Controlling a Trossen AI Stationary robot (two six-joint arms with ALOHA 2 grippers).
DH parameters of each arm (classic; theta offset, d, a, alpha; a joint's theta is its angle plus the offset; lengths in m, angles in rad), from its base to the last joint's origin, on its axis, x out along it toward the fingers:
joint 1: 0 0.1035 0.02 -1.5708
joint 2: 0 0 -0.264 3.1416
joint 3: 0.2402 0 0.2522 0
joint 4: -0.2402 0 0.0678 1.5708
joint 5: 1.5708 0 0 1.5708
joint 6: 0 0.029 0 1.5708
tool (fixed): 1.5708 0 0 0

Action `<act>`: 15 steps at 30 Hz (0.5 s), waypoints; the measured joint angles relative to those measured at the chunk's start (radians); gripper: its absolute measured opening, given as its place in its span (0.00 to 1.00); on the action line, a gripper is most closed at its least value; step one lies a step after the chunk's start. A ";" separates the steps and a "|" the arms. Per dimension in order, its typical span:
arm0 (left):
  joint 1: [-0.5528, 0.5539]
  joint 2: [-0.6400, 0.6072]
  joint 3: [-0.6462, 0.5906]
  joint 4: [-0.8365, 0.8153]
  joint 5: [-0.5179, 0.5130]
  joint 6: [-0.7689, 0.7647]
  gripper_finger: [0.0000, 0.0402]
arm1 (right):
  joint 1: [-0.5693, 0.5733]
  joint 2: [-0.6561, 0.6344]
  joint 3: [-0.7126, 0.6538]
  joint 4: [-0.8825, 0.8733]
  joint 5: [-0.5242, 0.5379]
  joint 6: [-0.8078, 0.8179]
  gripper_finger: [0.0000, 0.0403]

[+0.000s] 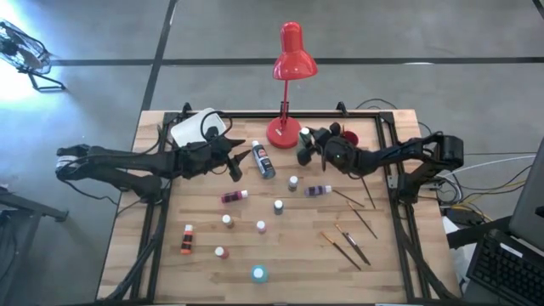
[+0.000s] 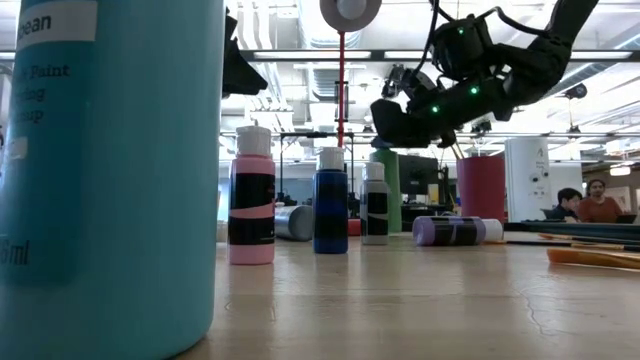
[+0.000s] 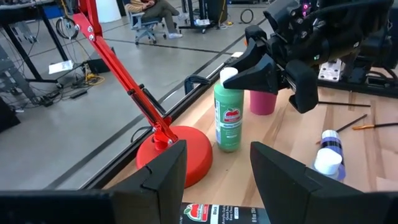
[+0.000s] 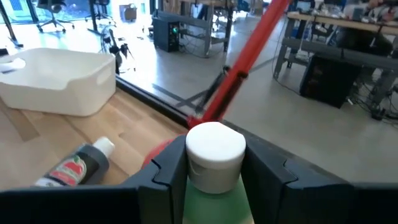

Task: Pick & Place Paint Supplies
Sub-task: Put the green paint bottle into the white bin

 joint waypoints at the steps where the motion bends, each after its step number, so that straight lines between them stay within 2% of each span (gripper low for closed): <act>1: 0.000 0.000 0.000 0.000 0.000 -0.004 0.46 | 0.000 0.000 0.008 0.001 -0.004 -0.010 0.28; 10: 0.000 0.000 0.000 -0.001 0.000 -0.014 0.46 | 0.001 -0.002 0.065 -0.014 -0.057 -0.073 0.28; 15: 0.000 0.000 0.000 -0.002 0.000 -0.014 0.46 | 0.002 -0.006 0.103 -0.130 -0.065 -0.072 0.28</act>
